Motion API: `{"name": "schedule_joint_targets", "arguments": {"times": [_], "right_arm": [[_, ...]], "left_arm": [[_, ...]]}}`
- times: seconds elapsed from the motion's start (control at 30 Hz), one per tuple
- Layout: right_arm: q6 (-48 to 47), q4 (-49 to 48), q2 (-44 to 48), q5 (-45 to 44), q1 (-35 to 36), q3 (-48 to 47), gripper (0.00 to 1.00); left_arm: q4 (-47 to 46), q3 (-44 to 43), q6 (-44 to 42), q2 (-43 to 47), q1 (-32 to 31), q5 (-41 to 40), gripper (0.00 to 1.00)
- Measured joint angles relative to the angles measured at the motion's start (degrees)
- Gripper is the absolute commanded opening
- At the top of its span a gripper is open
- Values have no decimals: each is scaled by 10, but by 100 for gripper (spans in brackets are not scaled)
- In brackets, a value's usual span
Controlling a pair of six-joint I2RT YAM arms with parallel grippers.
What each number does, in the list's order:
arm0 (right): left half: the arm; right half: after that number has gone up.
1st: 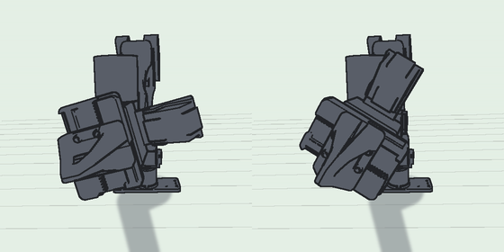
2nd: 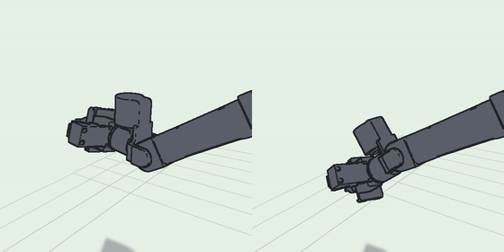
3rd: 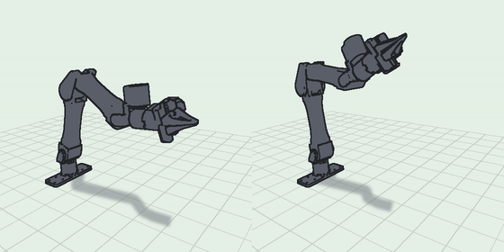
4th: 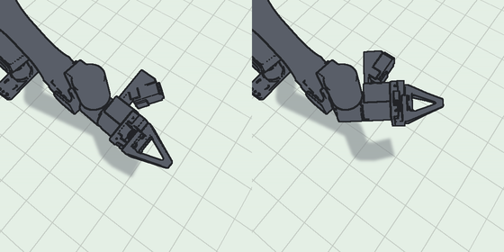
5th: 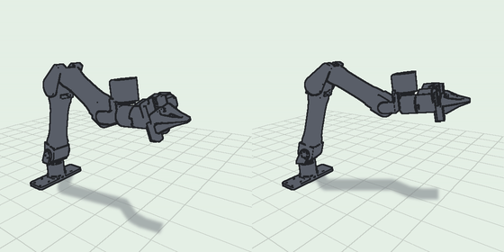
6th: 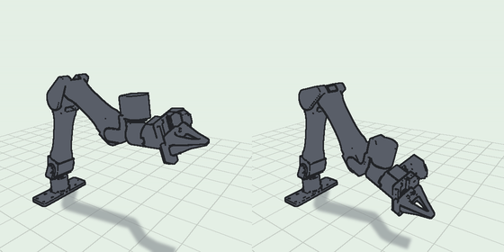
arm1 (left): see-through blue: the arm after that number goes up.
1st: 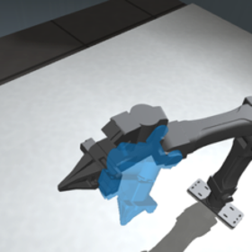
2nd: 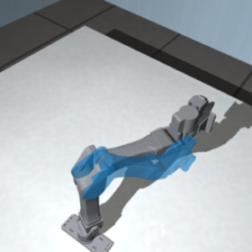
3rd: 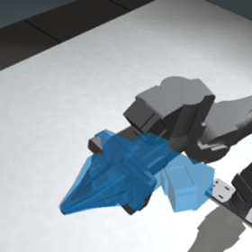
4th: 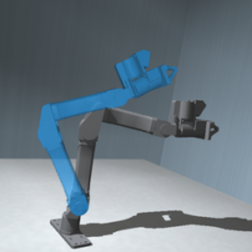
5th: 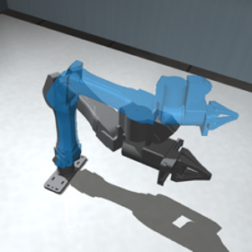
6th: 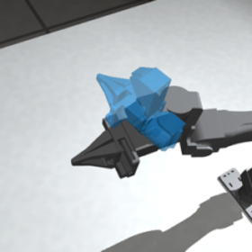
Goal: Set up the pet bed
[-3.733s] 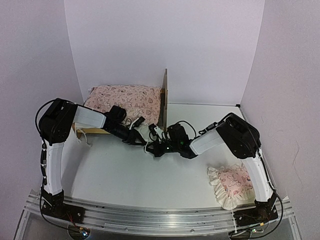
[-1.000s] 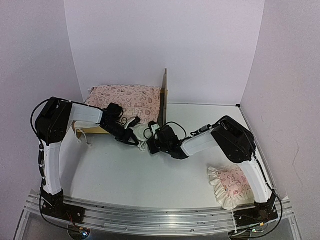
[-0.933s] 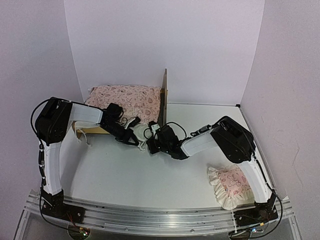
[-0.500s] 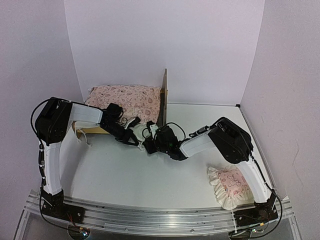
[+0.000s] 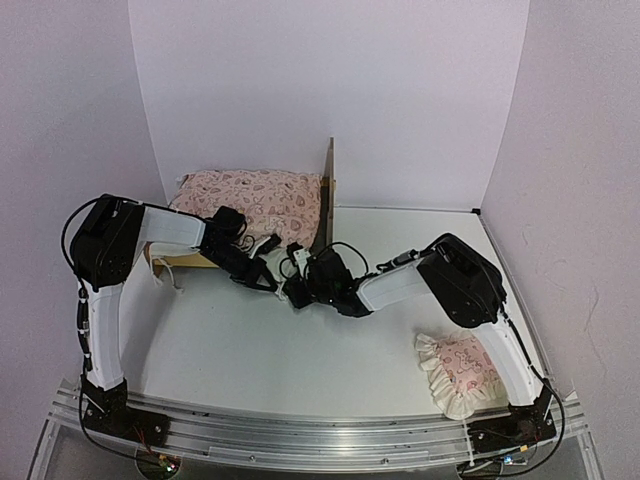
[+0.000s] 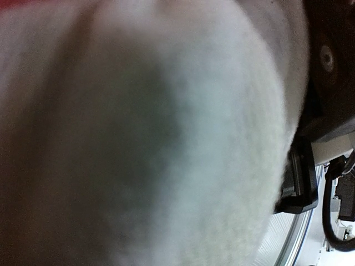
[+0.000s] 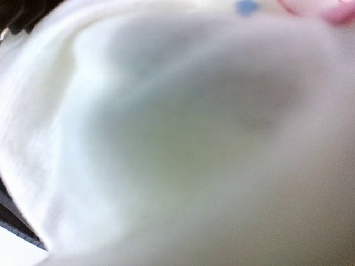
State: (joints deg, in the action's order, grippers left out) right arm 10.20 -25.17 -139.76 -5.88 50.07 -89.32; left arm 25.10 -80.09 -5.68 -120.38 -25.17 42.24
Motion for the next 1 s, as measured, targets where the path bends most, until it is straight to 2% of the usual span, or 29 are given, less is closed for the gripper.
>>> {"name": "schedule_joint_targets", "arguments": {"times": [0.17, 0.3, 0.43, 0.73, 1.0], "right_arm": [[-15, 71, 0, -22, 8, -33, 28], [-4, 106, 13, -34, 17, -29, 9], [16, 129, 23, -48, 23, -23, 0], [40, 160, 69, -88, 26, 29, 0], [83, 187, 156, -97, 23, 143, 0]], "left_arm": [[1, 0, 0, 0, 0, -1, 0], [1, 0, -1, 0, 0, -3, 0], [1, 0, -1, 0, 0, -3, 0], [7, -3, -7, 0, 0, -10, 0], [84, -37, -55, 0, 3, -51, 0]]}}
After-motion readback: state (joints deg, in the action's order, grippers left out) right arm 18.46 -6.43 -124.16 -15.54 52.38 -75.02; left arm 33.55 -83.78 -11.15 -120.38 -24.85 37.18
